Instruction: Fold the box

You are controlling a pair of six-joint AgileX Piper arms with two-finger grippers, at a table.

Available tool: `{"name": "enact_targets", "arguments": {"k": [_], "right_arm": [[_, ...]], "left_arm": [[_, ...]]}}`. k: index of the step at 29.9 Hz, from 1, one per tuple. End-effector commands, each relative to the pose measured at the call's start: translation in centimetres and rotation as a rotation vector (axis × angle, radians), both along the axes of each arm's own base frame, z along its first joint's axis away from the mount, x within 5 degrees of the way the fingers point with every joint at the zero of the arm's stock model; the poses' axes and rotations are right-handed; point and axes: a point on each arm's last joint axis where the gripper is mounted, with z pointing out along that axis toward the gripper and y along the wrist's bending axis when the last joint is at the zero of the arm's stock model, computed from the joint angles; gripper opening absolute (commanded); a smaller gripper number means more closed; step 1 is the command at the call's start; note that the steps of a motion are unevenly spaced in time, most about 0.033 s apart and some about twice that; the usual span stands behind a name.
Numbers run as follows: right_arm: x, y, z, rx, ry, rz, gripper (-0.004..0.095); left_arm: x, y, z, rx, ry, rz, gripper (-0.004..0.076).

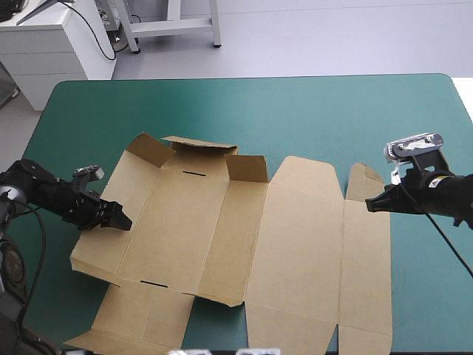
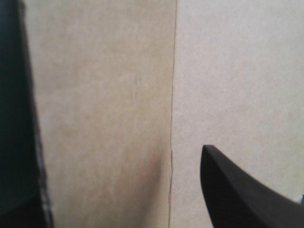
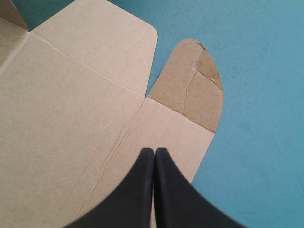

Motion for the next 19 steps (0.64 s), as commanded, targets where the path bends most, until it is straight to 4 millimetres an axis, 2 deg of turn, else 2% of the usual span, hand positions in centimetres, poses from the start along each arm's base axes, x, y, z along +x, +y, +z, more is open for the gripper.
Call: {"name": "enact_targets", "arguments": {"k": [1, 8, 11, 12, 19], "right_arm": [[0.0, -0.12, 1.37, 0.005, -0.081, -0.012, -0.0021], [0.02, -0.13, 1.39, 0.005, -0.085, -0.013, -0.0021], [0.03, -0.13, 1.4, 0.005, -0.087, -0.013, -0.0021], [0.04, -0.14, 1.41, 0.005, -0.088, -0.014, -0.0021], [0.04, -0.14, 1.41, 0.005, -0.088, -0.014, -0.0021]], "left_arm": [[-0.58, -0.84, 1.74, -0.056, 0.014, -0.038, 0.0328], [-0.82, -0.5, 1.51, -0.01, 0.029, -0.064, 0.0186], [-0.96, -0.27, 1.38, 0.019, 0.04, -0.079, 0.0024], [-0.99, -0.24, 1.36, 0.023, 0.041, -0.081, -0.0004], [-0.68, -0.14, 1.76, 0.031, 0.007, -0.111, -0.0008]]}}
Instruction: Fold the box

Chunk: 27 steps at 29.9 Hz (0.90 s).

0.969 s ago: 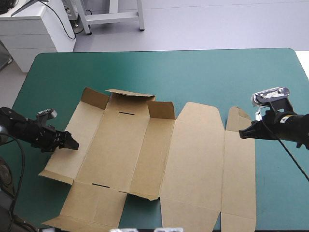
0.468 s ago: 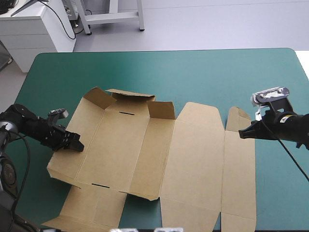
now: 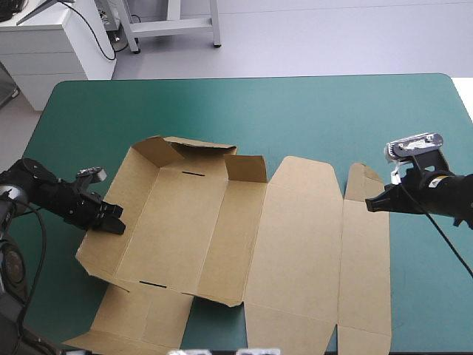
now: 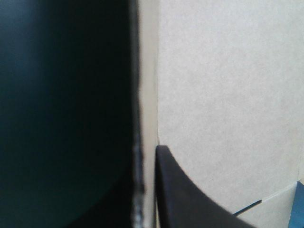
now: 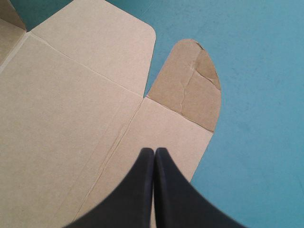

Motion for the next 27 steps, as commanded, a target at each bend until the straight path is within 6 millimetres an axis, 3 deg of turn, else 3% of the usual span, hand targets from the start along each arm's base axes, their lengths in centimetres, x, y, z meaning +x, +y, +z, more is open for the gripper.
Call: {"name": "enact_targets", "arguments": {"k": [1, 5, 11, 17, 27], "right_arm": [[0.0, -0.1, 1.4, 0.005, -0.087, -0.013, -0.0021], [0.0, -0.1, 1.4, 0.008, -0.086, -0.017, -0.0021], [0.1, -0.2, 1.4, 0.026, -0.085, -0.046, -0.0021], [0.2, -0.6, 1.5, 0.028, -0.09, -0.106, -0.0021], [0.2, -0.8, 1.5, 0.024, -0.094, -0.15, -0.0021]], "left_arm": [[-0.2, 0.0, 2.0, 0.019, -0.038, -0.084, -0.0008], [1.1, -0.8, 3.8, 0.054, -0.132, -0.169, -0.0008], [4.0, -4.5, 7.6, 0.21, -0.336, -0.355, -0.0008], [6.1, -10.4, 11.8, 0.409, -0.621, -0.547, -0.0008], [5.9, -19.6, 17.1, 0.614, -1.08, -0.776, -0.0008]]}}
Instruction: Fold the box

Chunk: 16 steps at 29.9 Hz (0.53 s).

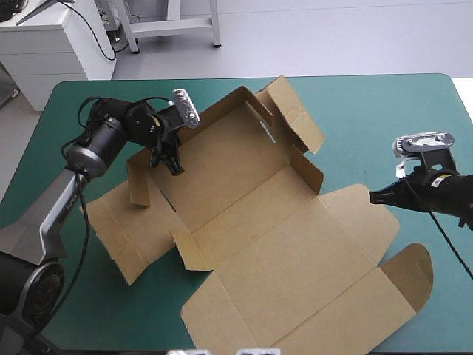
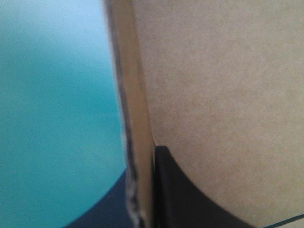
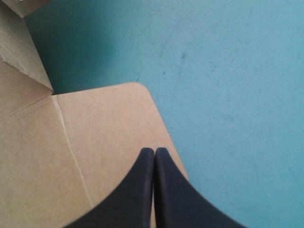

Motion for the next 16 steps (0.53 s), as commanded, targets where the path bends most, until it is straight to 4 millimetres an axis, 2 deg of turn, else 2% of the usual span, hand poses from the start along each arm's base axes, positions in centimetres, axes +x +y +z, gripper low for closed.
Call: {"name": "enact_targets", "arguments": {"k": [1, 10, 16], "right_arm": [[0.0, -0.3, 1.5, -0.005, -0.091, -0.027, -0.0021], [0.0, -0.2, 1.5, 0.007, -0.09, -0.033, -0.0021], [0.0, -0.2, 1.5, 0.012, -0.092, -0.039, -0.0021]], "left_arm": [[-0.9, -2.3, 4.4, 0.015, -0.265, -0.092, -0.0008], [-3.0, -7.8, 6.1, 0.057, -0.492, -0.226, -0.0008], [-4.2, -9.7, 6.8, 0.108, -0.591, -0.229, -0.0008]]}}
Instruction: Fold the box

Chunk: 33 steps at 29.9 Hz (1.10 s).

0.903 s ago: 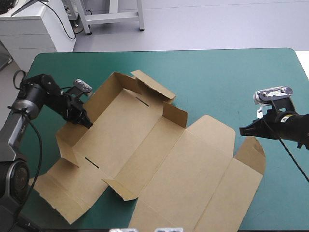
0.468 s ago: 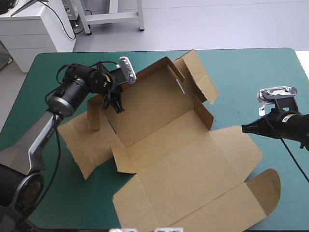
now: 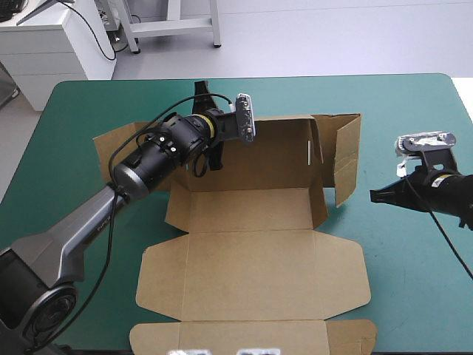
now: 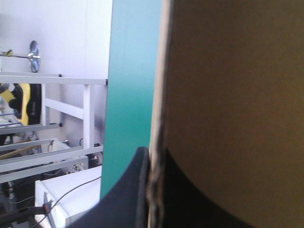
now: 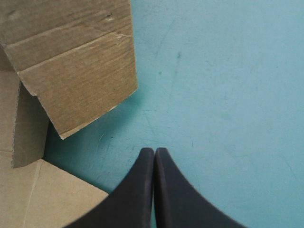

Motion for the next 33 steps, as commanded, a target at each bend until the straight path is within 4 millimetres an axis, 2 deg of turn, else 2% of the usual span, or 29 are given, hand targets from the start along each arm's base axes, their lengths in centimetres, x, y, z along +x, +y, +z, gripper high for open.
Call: {"name": "enact_targets", "arguments": {"k": [1, 6, 10, 13, 16, 25, 33], "right_arm": [[0.0, -0.1, 1.5, 0.007, -0.091, -0.017, -0.0021], [0.0, -0.1, 1.5, 0.007, -0.091, -0.017, -0.0021], [0.0, -0.2, 1.5, 0.012, -0.096, -0.024, -0.0021], [0.0, -0.1, 1.5, 0.023, -0.098, -0.034, -0.0021], [0.1, 0.0, 1.6, 0.041, -0.099, -0.033, -0.0021], [0.1, 0.4, 1.7, 0.099, -0.102, -0.03, -0.0021], [0.1, 0.5, 2.4, 0.118, -0.129, -0.028, -0.0019]], "left_arm": [[-1.3, -0.3, 4.2, -0.089, -0.189, -0.005, -0.0008], [-2.0, -1.2, 4.8, -0.11, -0.246, 0.031, -0.0008], [-3.5, -3.0, 5.1, -0.114, -0.301, 0.004, -0.0008], [-4.6, -4.3, 4.6, -0.096, -0.343, -0.021, -0.0008], [-5.3, -5.1, 3.2, -0.074, -0.367, -0.035, -0.0008], [-6.4, -5.8, -0.6, -0.103, -0.458, 0.015, -0.0008], [-6.9, -5.1, -5.0, -0.005, -0.487, -0.018, -0.0008]]}}
